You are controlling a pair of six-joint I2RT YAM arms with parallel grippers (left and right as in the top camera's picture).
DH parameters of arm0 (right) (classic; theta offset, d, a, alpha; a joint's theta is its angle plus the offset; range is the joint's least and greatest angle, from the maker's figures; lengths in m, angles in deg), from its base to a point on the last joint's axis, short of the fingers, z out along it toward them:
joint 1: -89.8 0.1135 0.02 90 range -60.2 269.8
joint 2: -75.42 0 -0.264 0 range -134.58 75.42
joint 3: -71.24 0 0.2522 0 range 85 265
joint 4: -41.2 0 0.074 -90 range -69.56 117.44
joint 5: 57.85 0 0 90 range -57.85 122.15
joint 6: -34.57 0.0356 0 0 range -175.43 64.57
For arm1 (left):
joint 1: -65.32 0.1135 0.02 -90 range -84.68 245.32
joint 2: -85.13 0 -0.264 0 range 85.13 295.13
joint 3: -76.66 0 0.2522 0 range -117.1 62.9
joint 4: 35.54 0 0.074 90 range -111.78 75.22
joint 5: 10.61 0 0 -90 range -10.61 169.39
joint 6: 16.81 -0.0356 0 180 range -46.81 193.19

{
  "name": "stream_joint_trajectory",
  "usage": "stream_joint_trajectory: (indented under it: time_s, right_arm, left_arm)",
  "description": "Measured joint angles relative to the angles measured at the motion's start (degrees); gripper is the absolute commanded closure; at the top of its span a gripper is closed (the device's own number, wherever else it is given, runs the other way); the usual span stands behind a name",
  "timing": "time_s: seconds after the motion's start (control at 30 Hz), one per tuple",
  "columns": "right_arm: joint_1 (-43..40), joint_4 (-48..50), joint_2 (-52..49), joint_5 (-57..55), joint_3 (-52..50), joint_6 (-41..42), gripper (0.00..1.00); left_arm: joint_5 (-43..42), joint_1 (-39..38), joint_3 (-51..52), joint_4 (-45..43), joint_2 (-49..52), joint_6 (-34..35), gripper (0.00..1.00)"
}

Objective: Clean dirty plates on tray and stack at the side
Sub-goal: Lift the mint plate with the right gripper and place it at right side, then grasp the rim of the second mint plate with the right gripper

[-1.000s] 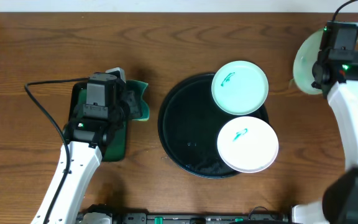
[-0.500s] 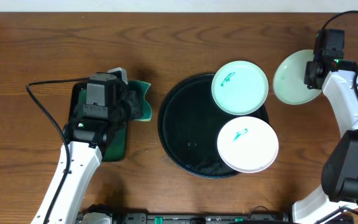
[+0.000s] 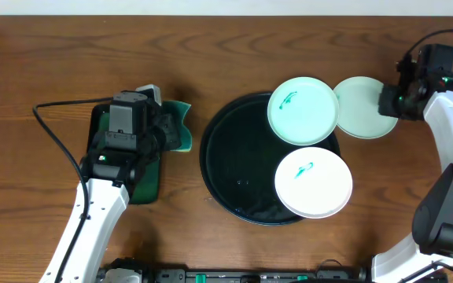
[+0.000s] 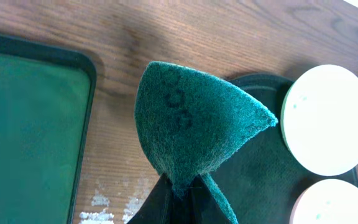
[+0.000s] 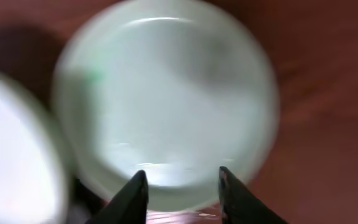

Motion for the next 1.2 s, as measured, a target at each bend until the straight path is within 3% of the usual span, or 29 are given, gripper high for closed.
stream_joint_trajectory:
  time_s: [0.07,0.17,0.37,0.57,0.63,0.77,0.83,0.9,1.2]
  right_arm:
    - [0.79,-0.02,-0.04,4.48,0.0,-0.09,0.49]
    - [3.72,0.09,-0.76,9.7,0.02,-0.79,0.42]
    - [11.04,1.95,-6.16,11.26,0.04,-1.05,0.41]
    - [12.37,2.86,-10.69,9.16,0.02,-0.85,0.43]
    - [12.46,2.95,-10.86,8.76,0.02,-0.85,0.48]
    - [13.0,3.23,-10.86,8.55,0.04,-0.74,0.86]
    - [13.27,3.08,-10.86,8.81,0.04,-0.52,0.94]
    - [13.6,2.82,-10.86,8.83,0.04,-0.39,0.99]
    - [18.23,1.9,-6.03,10.16,0.04,-0.02,0.99]
  left_arm:
    - [0.02,0.0,0.0,-0.07,0.0,0.02,0.93]
    - [0.02,0.0,0.0,-0.07,0.0,0.02,0.92]
    - [0.0,0.0,0.0,0.0,0.0,0.02,0.92]
    - [0.0,0.0,0.0,0.2,0.0,0.02,0.92]
    - [0.0,0.0,0.0,0.2,0.0,0.02,0.93]
    - [0.0,0.0,0.0,0.2,0.0,0.02,0.92]
    - [0.0,0.0,0.0,0.2,0.0,0.0,0.92]
    - [0.0,0.0,0.0,0.2,0.0,0.0,0.93]
    - [0.02,-3.61,0.0,-0.59,0.0,-1.2,0.92]
